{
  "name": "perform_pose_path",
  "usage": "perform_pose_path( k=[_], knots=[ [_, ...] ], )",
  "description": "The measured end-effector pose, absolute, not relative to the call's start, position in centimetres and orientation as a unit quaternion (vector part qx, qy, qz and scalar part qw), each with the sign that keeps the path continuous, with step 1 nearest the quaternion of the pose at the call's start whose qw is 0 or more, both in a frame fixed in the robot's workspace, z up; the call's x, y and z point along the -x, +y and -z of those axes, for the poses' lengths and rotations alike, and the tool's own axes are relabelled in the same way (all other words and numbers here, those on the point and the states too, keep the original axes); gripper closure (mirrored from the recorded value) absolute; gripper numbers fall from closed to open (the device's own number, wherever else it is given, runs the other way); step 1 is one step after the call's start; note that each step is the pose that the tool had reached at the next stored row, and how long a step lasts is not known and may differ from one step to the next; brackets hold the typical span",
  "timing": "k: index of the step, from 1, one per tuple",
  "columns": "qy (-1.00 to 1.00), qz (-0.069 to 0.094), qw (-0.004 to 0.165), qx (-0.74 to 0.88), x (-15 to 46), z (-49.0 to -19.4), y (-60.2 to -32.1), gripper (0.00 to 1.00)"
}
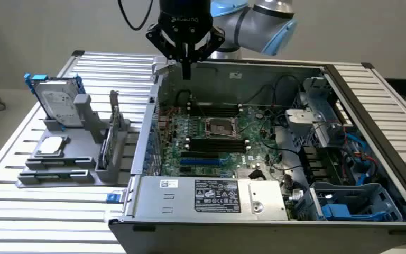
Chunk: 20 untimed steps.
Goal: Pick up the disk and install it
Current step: 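Reach for the disk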
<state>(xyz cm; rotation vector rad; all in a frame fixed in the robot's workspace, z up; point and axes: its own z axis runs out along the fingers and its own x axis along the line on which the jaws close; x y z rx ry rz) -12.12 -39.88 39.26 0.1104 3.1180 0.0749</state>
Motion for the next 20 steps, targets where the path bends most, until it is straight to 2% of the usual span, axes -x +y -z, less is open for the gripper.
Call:
perform_pose_path(
  k=[10, 20],
  knots=[
    [0.999, -0.024, 0.010, -0.035, 12.1, -39.3, -39.5, 0.89],
    [0.999, -0.024, 0.011, -0.035, 16.2, -39.3, -37.7, 0.89]
  ],
)
